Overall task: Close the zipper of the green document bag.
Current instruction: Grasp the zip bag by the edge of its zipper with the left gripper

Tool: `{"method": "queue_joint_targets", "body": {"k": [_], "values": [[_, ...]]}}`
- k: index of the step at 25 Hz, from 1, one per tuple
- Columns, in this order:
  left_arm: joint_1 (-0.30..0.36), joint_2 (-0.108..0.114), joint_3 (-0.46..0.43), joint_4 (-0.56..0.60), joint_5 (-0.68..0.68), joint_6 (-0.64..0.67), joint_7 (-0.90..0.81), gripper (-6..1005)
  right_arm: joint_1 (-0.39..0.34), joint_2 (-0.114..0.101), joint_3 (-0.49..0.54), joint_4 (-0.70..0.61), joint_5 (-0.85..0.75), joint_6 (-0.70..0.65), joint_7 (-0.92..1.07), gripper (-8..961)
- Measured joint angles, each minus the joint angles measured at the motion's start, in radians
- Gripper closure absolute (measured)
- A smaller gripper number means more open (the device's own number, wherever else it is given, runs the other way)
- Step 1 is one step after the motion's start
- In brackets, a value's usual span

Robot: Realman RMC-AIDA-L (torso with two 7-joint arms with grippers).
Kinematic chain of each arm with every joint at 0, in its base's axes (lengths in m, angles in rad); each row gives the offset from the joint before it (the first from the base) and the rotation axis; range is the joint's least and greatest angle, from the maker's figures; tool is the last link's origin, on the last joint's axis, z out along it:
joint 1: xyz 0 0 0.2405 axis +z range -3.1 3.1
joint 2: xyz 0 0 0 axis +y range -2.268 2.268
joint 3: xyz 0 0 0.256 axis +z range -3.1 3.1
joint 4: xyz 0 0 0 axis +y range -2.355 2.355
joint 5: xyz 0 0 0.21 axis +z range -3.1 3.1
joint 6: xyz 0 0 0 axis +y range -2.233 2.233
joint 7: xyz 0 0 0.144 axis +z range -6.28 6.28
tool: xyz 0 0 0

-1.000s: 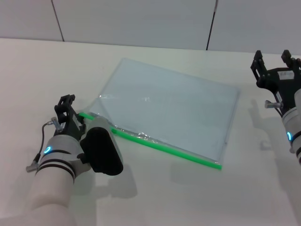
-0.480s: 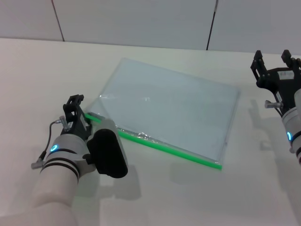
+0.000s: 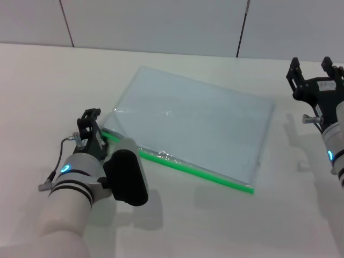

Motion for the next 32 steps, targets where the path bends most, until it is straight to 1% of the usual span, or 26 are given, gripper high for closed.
{"method": "queue_joint_targets", "body": {"k": [22, 32], "values": [[-0.008, 0.0, 0.0, 0.0, 0.041, 0.049, 0.079, 418, 0.003, 0.0, -0.008, 0.002, 0.0, -0.001, 0.0, 260], [-0.007, 0.0, 0.0, 0.001, 0.066, 0.057, 0.087, 417, 0.003, 0.0, -0.008, 0.002, 0.0, -0.001, 0.0, 261]]}}
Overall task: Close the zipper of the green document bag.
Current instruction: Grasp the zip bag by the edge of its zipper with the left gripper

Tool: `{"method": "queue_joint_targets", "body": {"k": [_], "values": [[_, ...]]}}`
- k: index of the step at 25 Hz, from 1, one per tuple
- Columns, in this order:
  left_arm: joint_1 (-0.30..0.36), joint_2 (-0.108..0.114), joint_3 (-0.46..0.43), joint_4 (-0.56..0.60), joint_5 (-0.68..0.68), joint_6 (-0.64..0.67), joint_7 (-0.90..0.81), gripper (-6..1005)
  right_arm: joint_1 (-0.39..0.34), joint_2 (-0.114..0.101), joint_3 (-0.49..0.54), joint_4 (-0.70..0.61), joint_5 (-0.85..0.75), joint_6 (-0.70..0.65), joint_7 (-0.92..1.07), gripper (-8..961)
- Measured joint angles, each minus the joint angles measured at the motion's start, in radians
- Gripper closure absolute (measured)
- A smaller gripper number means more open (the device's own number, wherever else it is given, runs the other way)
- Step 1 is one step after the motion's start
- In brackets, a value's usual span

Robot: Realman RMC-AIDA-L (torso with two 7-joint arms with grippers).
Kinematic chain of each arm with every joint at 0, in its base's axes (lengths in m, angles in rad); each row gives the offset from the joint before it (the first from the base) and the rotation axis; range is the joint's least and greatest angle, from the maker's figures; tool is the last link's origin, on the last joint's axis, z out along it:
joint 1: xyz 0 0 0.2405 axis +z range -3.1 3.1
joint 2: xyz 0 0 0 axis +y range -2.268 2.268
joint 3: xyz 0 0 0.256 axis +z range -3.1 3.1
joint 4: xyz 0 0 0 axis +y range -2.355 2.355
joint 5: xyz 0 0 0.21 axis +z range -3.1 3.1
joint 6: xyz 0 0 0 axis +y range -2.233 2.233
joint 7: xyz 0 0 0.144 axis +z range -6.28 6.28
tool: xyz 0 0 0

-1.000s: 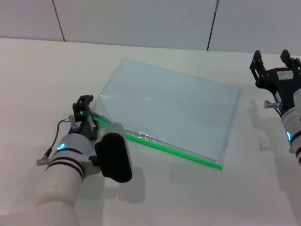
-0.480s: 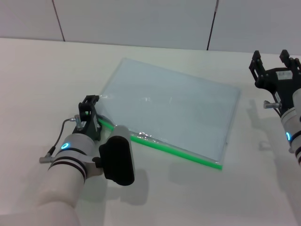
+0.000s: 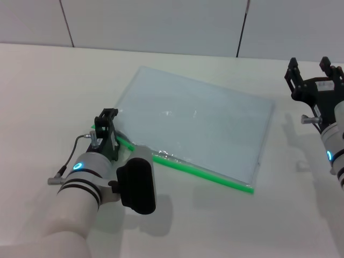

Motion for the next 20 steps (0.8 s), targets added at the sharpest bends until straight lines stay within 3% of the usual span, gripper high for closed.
{"method": "queue_joint_targets", "body": {"k": [20], "values": [[-0.002, 0.0, 0.0, -0.001, 0.046, 0.038, 0.001, 418, -0.002, 0.0, 0.0, -0.003, 0.0, 0.005, 0.0, 261]]}}
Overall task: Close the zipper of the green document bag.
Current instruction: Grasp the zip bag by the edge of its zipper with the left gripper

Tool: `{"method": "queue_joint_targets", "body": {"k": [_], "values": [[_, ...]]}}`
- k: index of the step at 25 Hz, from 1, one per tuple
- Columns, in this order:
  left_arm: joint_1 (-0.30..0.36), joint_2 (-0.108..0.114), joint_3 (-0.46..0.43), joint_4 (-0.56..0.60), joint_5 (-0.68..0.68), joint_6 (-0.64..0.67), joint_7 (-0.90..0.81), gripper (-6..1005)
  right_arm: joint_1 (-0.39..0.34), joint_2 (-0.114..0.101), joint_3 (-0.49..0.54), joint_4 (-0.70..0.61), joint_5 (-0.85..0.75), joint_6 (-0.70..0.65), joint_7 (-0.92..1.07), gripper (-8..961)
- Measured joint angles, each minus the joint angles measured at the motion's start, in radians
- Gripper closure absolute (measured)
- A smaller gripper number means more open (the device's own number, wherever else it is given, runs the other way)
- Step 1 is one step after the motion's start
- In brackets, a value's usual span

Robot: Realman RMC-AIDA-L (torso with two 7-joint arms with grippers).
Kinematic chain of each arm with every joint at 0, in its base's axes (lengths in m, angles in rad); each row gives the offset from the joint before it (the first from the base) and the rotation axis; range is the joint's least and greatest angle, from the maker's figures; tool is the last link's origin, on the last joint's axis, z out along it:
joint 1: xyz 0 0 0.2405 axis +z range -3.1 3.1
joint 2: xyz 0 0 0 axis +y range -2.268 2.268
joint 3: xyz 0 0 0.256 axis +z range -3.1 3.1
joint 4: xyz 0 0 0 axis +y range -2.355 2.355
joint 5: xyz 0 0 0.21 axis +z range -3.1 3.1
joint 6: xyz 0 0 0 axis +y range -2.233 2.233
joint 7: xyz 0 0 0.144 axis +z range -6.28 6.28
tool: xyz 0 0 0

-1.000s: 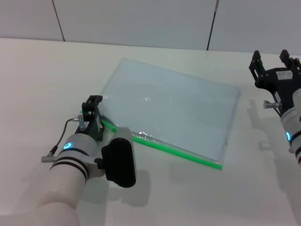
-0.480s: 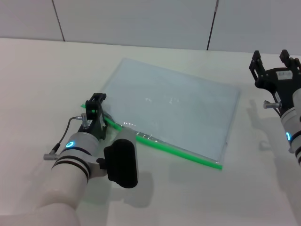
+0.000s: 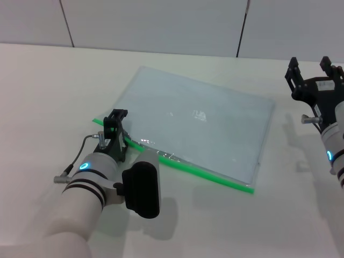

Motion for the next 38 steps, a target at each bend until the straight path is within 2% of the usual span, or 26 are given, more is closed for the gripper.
{"method": "queue_joint_targets", "body": {"k": [13, 16, 28, 38], "values": [[0.0, 0.0, 0.0, 0.002, 0.02, -0.007, -0.009, 417, -0.002, 0.0, -0.001, 0.001, -0.003, 0.003, 0.0, 261], [0.0, 0.0, 0.0, 0.002, 0.032, -0.01, -0.019, 578, -0.003, 0.001, -0.001, 0.0, -0.004, 0.003, 0.0, 261], [0.0, 0.0, -0.002, 0.006, 0.066, -0.096, -0.16, 765, -0.008, 0.002, -0.019, -0.004, -0.008, 0.003, 0.0, 262], [-0.001, 0.0, -0.001, 0.007, 0.08, -0.069, -0.233, 890, -0.008, 0.001, -0.062, -0.006, -0.008, 0.005, 0.0, 262]]}}
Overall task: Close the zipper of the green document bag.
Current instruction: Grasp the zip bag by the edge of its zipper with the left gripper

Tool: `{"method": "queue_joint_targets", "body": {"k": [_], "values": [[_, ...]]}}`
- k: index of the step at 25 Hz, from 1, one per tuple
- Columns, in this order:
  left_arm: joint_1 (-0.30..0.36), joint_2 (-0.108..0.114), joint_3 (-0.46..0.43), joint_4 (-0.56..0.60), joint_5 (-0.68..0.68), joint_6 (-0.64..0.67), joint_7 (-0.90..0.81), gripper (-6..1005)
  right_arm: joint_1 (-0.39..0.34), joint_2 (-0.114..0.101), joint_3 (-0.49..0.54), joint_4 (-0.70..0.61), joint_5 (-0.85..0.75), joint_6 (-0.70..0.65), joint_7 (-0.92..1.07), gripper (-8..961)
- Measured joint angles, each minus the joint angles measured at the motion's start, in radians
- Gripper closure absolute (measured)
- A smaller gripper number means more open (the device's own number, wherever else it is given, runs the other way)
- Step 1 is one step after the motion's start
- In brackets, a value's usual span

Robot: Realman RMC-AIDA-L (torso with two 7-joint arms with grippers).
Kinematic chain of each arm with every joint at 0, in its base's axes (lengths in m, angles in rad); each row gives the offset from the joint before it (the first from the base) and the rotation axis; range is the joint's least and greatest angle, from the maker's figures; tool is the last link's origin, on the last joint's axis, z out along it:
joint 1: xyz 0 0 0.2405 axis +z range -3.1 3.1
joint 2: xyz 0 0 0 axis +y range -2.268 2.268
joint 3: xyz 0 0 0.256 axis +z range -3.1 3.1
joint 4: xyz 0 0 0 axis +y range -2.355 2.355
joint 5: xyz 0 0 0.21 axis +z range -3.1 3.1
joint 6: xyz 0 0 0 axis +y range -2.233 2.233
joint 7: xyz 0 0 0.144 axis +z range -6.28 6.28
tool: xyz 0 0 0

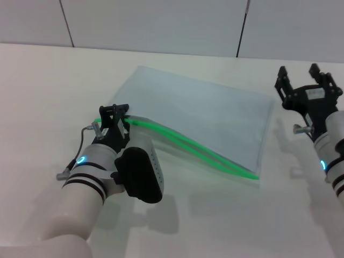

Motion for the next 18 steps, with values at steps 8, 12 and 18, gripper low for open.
{"method": "queue_joint_targets", "body": {"k": [8, 12, 18], "values": [[0.001, 0.002, -0.002, 0.003, 0.117, -0.018, -0.117, 946, -0.009, -0.005, -0.068, -0.009, -0.082, -0.012, 0.0, 262], [0.002, 0.004, -0.001, 0.006, 0.14, -0.033, -0.149, 944, -0.023, -0.007, -0.068, -0.026, -0.172, -0.014, 0.0, 264], [0.007, 0.006, -0.001, 0.006, 0.15, -0.037, -0.155, 942, -0.056, -0.01, -0.068, -0.045, -0.314, -0.005, 0.002, 266]]}}
